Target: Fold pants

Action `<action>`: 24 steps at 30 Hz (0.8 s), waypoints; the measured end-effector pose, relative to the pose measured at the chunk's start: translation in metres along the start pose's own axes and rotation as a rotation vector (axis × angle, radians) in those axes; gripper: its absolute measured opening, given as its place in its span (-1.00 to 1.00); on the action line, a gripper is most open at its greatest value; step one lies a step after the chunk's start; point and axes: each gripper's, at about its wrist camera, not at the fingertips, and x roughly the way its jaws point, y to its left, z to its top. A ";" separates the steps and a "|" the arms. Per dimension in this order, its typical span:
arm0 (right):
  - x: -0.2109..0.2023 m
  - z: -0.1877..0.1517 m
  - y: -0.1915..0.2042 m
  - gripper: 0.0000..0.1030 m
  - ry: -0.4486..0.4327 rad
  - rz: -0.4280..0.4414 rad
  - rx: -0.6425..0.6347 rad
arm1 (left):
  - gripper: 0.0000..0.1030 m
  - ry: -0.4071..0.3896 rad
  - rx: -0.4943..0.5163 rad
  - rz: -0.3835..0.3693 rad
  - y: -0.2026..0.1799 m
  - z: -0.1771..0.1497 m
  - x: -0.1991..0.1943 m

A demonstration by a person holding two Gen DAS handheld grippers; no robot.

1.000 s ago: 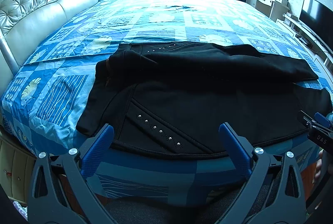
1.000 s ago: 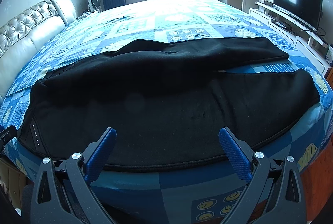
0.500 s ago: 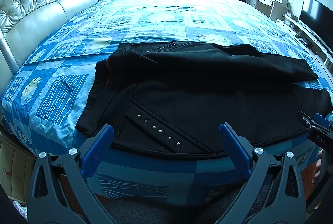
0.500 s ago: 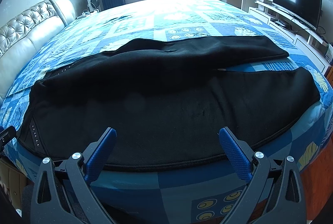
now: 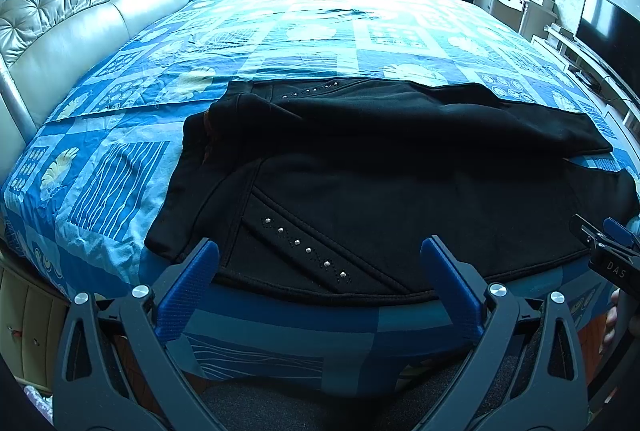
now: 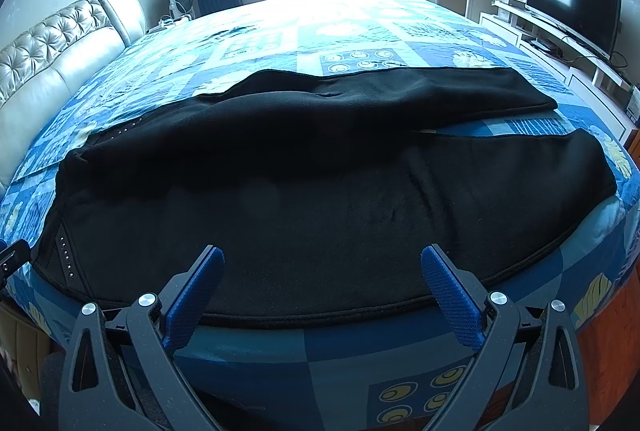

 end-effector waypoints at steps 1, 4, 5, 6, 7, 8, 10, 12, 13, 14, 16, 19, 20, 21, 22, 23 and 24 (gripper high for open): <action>0.000 0.000 0.000 0.91 0.000 0.000 0.000 | 0.96 0.000 0.000 -0.001 0.000 0.000 0.000; 0.000 0.000 0.000 0.91 0.000 0.000 0.000 | 0.96 -0.001 0.002 0.001 0.000 0.000 0.000; 0.000 0.000 0.000 0.91 0.000 -0.001 0.001 | 0.96 0.000 0.001 -0.001 0.000 0.000 0.000; 0.000 0.000 0.000 0.91 -0.001 0.000 0.001 | 0.96 0.000 0.000 -0.001 0.000 0.000 0.000; 0.000 0.000 0.000 0.91 0.000 0.000 0.001 | 0.96 0.000 -0.001 -0.001 0.000 0.000 0.000; 0.000 0.000 0.000 0.91 0.000 0.001 0.001 | 0.96 0.000 0.000 -0.001 0.000 0.000 0.000; 0.000 0.000 0.001 0.91 -0.001 0.000 0.000 | 0.96 0.000 0.001 0.000 0.000 0.000 0.000; 0.000 0.000 0.000 0.91 0.002 0.002 0.001 | 0.96 0.000 0.000 0.000 0.000 0.000 0.000; 0.000 0.000 0.000 0.91 0.003 0.003 0.000 | 0.96 0.000 0.000 -0.001 0.000 0.000 0.000; 0.000 0.000 0.000 0.91 0.004 0.003 -0.001 | 0.96 0.000 0.000 -0.001 0.000 0.000 0.000; 0.001 0.000 0.001 0.91 0.005 0.004 -0.002 | 0.96 0.001 0.000 -0.001 0.000 0.000 0.000; 0.001 0.000 0.001 0.91 0.009 0.005 -0.004 | 0.96 0.003 0.001 0.000 0.000 -0.001 0.001; 0.002 0.001 0.000 0.91 0.011 0.006 -0.003 | 0.96 0.006 0.001 0.001 0.000 -0.002 0.002; 0.002 0.000 0.000 0.91 0.011 0.008 -0.003 | 0.96 0.007 0.001 0.001 0.000 -0.002 0.003; 0.002 0.000 0.000 0.91 0.012 0.010 -0.001 | 0.96 0.010 0.001 0.000 0.000 -0.003 0.004; 0.002 0.001 0.000 0.91 0.015 0.016 -0.001 | 0.96 0.011 0.000 0.000 0.000 -0.004 0.004; 0.002 0.002 -0.001 0.91 0.019 0.022 -0.002 | 0.96 0.013 0.001 -0.001 0.000 -0.004 0.005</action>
